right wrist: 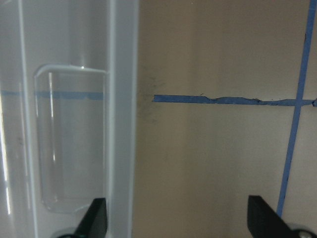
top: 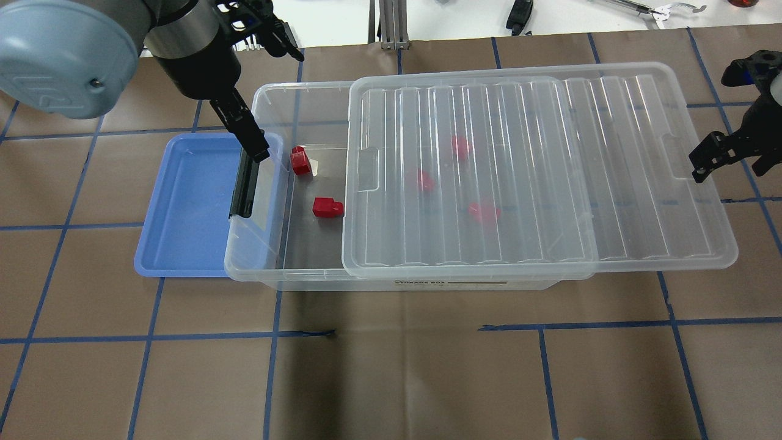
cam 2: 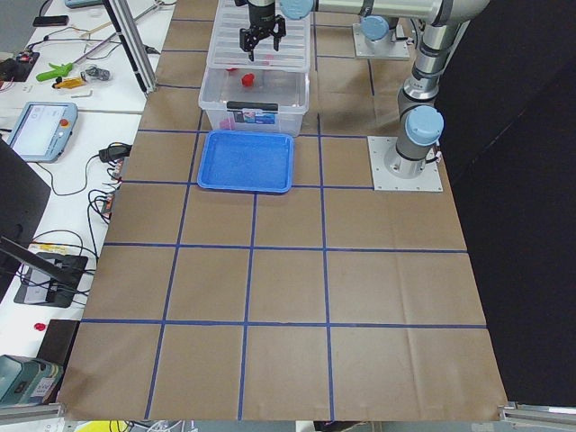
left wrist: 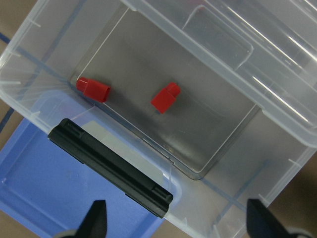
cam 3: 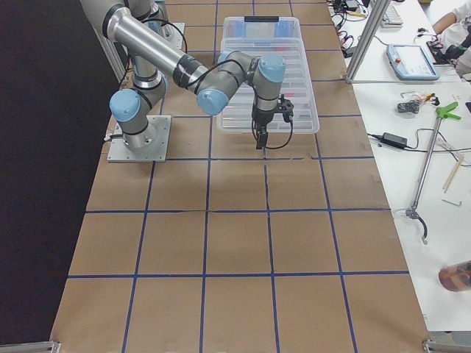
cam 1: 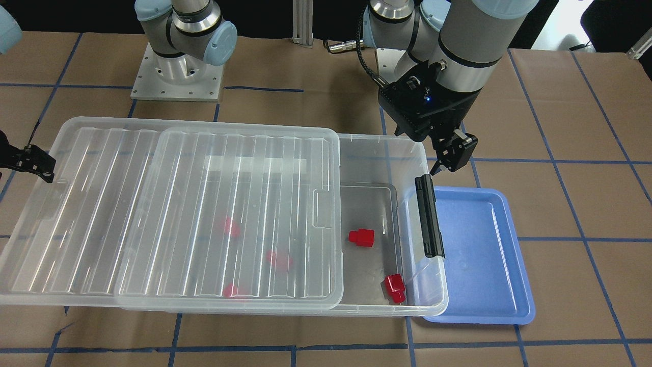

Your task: Place red block in blue tray from box

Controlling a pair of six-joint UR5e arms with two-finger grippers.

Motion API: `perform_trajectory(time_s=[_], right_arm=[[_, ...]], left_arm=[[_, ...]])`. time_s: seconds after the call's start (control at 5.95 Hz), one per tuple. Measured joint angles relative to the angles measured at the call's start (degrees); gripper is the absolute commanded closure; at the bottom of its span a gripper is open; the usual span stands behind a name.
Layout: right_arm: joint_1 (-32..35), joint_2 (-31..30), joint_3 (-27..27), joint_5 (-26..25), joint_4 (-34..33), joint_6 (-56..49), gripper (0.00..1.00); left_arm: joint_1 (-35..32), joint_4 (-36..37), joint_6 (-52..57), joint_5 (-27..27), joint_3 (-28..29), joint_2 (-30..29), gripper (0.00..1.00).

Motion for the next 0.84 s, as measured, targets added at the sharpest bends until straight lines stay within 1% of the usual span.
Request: perform_trajectory(time_s=[0.5, 0.84], right_arm=[[-3.5, 0.8, -0.1, 0.0, -2.4, -2.9, 0.0], [-4.3, 0.5, -0.4, 0.0, -3.0, -3.4, 0.0]], left_arm=[[-0.7, 1.3, 16.8, -0.2, -0.2, -1.9, 0.02], [-2.3, 4.7, 24.7, -0.2, -1.8, -3.7, 0.02]])
